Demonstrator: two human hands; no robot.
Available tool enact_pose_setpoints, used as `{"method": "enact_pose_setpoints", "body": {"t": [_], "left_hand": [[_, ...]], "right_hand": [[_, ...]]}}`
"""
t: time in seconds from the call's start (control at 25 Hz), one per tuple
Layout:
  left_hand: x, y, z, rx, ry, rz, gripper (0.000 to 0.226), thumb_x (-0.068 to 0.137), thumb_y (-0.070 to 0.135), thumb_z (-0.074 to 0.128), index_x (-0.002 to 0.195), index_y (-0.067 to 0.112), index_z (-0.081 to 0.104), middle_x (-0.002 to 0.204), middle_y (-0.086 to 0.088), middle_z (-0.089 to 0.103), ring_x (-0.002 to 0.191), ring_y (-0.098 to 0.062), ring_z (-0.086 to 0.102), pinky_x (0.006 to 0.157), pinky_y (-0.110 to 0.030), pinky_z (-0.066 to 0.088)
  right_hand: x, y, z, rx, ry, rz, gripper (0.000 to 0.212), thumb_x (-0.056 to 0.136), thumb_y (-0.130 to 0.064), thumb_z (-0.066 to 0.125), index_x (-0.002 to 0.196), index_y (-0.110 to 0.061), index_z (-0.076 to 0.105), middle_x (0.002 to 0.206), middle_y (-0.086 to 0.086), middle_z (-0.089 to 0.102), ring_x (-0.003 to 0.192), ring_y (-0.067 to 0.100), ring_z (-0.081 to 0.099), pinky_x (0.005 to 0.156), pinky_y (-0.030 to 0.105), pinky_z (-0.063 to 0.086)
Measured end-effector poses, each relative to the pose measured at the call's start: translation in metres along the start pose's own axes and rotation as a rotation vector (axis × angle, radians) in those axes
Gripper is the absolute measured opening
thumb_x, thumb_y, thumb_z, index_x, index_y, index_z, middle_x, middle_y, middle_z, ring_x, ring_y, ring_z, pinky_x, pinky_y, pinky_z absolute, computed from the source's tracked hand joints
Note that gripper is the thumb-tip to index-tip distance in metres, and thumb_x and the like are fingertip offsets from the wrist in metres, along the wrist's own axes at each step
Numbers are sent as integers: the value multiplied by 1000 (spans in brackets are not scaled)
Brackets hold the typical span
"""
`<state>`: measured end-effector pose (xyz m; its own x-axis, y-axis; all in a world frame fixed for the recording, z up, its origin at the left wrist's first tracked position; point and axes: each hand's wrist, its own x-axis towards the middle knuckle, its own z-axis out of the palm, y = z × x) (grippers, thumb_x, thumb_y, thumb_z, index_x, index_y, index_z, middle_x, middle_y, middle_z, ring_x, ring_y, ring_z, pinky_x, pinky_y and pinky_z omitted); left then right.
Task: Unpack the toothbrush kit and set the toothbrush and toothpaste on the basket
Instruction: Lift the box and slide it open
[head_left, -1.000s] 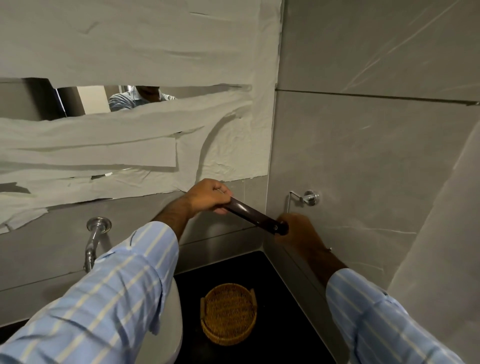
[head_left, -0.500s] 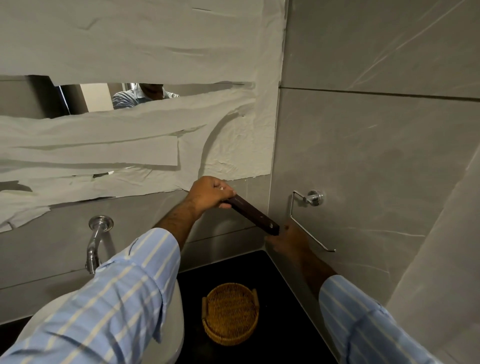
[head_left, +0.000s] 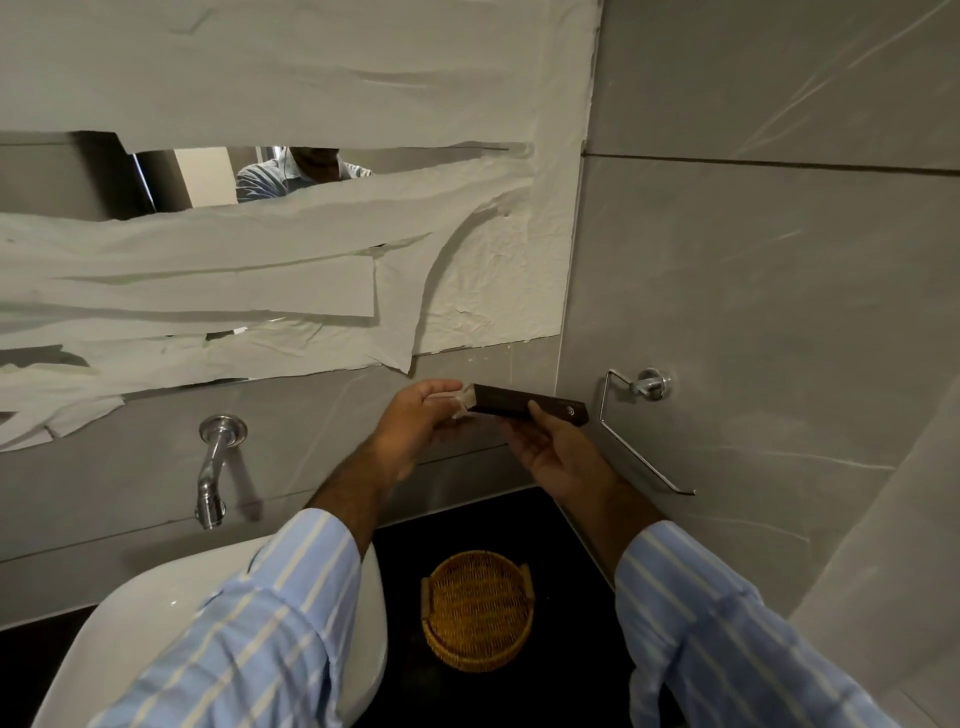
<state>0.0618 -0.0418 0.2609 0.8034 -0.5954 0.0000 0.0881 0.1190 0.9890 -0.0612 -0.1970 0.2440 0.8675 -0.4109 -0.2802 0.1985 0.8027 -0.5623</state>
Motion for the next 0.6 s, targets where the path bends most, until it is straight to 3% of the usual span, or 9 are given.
{"method": "enact_pose_setpoints", "body": {"t": [0.12,0.2,0.32,0.44,0.6], "left_hand": [[-9,-7,7,217,237,109,10,82,5,73,90,10,71,77,-10,72,69,-27,69,71,-35,61],[-12,-15,12,221,231,109,16,78,-1,70,78,15,75,71,-10,70,67,-26,64,72,-34,57],[-15,-25,21,-217,157,-101,28,78,-8,52,77,4,77,86,-24,67,83,-35,62,73,-36,55],[-23,-25,39,-751,172,-262,20,91,-5,40,85,-11,59,87,-27,64,81,-38,63,52,-35,62],[-34,-28,53,-867,148,-249,15,97,3,48,93,-7,59,98,-24,63,82,-32,68,59,-35,63]], "right_hand": [[0,2,5,-77,6,-39,12,95,-7,59,102,1,63,80,19,77,75,29,76,60,35,64],[0,1,9,-214,20,-130,10,95,-7,59,102,-2,65,85,16,77,74,25,76,65,35,65],[0,-8,22,-606,85,-362,6,91,-16,66,94,-12,67,100,18,75,86,28,74,84,48,61],[-11,-21,41,-893,79,-490,7,89,-24,68,88,-17,65,102,15,74,87,26,75,79,46,63],[-19,-35,59,-1072,53,-542,27,93,-25,65,112,-7,60,101,10,70,78,17,72,71,38,65]]}}
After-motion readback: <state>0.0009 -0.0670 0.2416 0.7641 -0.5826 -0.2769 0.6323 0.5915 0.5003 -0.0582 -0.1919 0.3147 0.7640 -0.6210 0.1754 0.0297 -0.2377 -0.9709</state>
